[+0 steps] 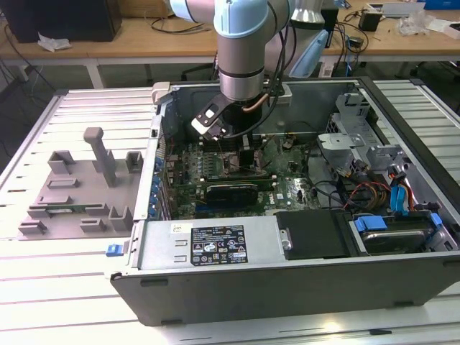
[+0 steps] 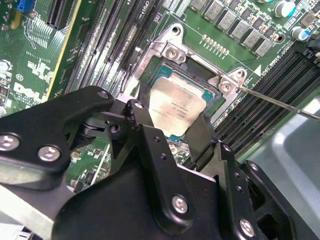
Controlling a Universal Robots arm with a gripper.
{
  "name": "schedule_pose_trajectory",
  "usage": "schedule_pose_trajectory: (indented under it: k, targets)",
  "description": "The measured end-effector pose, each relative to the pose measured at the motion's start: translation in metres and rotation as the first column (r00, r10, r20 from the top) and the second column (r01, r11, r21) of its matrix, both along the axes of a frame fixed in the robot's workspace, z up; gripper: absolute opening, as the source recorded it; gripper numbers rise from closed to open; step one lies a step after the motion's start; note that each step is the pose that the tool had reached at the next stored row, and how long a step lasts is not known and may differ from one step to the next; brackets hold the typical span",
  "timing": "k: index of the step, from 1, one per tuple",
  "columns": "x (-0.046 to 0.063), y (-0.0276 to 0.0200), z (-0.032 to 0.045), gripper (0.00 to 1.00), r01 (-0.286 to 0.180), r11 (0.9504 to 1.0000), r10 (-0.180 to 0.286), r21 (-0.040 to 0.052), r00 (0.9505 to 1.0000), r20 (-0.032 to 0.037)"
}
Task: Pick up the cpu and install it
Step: 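Place the cpu into insertion slot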
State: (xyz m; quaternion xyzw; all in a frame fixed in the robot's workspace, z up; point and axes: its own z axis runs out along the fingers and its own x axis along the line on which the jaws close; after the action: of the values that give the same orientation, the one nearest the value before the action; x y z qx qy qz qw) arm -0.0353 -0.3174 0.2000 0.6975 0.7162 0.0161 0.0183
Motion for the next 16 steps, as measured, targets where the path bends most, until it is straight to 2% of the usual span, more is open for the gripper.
schedule_pose_trajectory:
  k: [3, 4, 5, 9, 10, 12, 13, 15, 16]
  targets:
    - [-0.0001, 0.0000, -0.0010, 0.53, 0.000, 1.0000, 0.000, -0.0002, 1.0000, -0.0003]
    - [-0.0001, 0.0000, -0.0033, 0.60, 0.000, 1.0000, 0.000, -0.0001, 1.0000, -0.0002]
    - [0.0000, 0.0001, 0.0044, 0.67, 0.000, 1.0000, 0.000, 0.0000, 1.0000, 0.0000]
    - [0.0000, 0.0001, 0.0045, 0.67, 0.000, 1.0000, 0.000, -0.0001, 1.0000, 0.0000]
    - [0.0000, 0.0001, 0.0045, 0.65, 0.000, 1.0000, 0.000, -0.0001, 1.0000, 0.0000]
    - [0.0000, 0.0001, 0.0045, 0.53, 0.000, 1.0000, 0.000, 0.0000, 1.0000, -0.0001]
    - [0.0000, 0.0001, 0.0046, 0.40, 0.000, 1.0000, 0.000, -0.0002, 1.0000, -0.0001]
    - [0.0000, 0.0001, 0.0047, 0.29, 0.000, 1.0000, 0.000, -0.0003, 1.0000, -0.0002]
    - [0.0000, 0.0001, 0.0047, 0.29, 0.000, 1.0000, 0.000, -0.0003, 1.0000, -0.0001]
